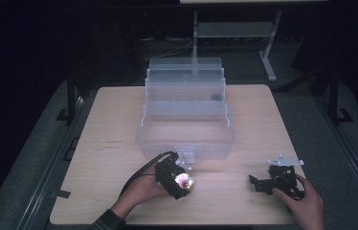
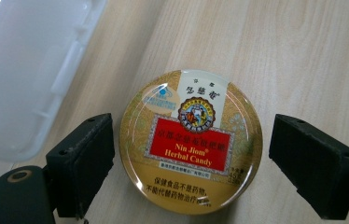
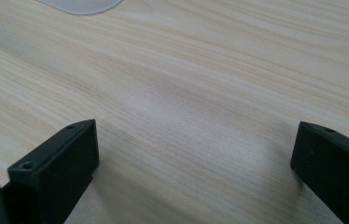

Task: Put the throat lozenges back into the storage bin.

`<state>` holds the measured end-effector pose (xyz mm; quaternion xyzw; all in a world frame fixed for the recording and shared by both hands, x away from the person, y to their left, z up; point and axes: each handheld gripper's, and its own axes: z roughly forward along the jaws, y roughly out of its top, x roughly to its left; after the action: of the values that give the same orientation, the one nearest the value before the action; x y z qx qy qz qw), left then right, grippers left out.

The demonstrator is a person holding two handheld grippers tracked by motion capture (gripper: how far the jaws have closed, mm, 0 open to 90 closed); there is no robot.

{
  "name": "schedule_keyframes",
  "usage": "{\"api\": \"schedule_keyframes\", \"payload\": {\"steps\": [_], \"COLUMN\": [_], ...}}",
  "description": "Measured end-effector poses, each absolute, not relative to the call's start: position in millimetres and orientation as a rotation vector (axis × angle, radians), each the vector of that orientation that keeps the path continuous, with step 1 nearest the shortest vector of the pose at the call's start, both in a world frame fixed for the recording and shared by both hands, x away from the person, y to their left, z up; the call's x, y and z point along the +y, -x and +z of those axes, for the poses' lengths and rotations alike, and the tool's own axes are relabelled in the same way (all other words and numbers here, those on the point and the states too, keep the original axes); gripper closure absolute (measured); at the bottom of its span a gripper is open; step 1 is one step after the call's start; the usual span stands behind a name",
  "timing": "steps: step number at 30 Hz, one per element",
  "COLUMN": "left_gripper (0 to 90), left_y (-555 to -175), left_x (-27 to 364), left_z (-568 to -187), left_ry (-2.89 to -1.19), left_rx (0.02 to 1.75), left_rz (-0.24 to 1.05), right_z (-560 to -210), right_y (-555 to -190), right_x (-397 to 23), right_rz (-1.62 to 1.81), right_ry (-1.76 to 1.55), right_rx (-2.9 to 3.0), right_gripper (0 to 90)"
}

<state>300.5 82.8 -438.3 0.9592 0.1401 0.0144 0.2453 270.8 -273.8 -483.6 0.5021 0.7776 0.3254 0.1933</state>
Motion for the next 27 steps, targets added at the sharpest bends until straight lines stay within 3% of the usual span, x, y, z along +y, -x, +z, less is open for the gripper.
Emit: {"api": "schedule_keyframes", "payload": {"steps": [18, 27], "left_gripper": [14.0, 18.9], "left_y": [-302, -303], "left_x": [70, 70], "left_z": [-448, -448], "left_ry": [-2.693, -2.699], "left_rx": [0.357, 0.343], "left_rz": [0.043, 0.057], "right_z": [-484, -484], "right_y": [-271, -271], "right_x": [-274, -274], "right_rz": [0.913, 0.913], "right_ry": [-1.410, -1.409], "right_rx": [2.181, 2.182], "right_gripper": [0.5, 0.5]}}
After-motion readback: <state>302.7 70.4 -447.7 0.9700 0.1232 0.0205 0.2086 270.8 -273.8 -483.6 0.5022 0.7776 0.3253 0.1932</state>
